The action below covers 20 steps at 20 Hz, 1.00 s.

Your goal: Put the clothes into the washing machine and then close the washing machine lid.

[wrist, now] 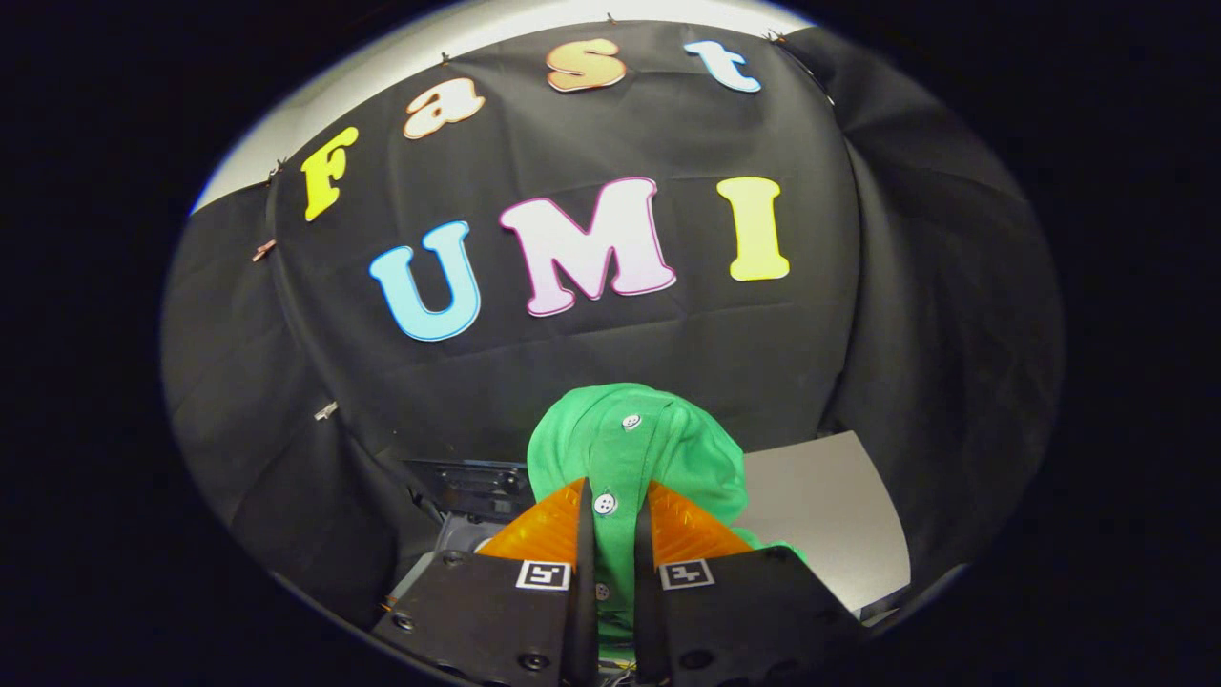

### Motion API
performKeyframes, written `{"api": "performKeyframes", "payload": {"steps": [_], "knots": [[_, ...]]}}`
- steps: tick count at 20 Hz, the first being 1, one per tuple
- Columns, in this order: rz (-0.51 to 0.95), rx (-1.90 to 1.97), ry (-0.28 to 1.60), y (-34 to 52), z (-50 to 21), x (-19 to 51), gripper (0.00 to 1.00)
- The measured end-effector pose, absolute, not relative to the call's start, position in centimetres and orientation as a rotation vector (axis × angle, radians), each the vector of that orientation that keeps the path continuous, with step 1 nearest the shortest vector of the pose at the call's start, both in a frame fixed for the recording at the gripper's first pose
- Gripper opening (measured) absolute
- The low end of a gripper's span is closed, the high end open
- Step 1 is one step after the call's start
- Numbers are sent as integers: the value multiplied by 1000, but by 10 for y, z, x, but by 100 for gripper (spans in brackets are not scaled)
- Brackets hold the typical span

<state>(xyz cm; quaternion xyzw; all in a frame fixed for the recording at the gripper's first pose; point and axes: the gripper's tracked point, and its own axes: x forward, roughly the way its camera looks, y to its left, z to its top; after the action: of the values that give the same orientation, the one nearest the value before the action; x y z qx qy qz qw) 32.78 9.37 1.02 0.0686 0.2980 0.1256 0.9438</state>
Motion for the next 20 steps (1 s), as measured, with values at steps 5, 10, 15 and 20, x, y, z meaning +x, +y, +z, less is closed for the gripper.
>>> {"api": "performKeyframes", "payload": {"steps": [5,10,15,20], "knots": [[337,124,611,170,10,310,19],[423,123,624,253,1,292,19],[448,121,659,309,-25,283,19],[457,114,707,343,-69,278,19]]}}
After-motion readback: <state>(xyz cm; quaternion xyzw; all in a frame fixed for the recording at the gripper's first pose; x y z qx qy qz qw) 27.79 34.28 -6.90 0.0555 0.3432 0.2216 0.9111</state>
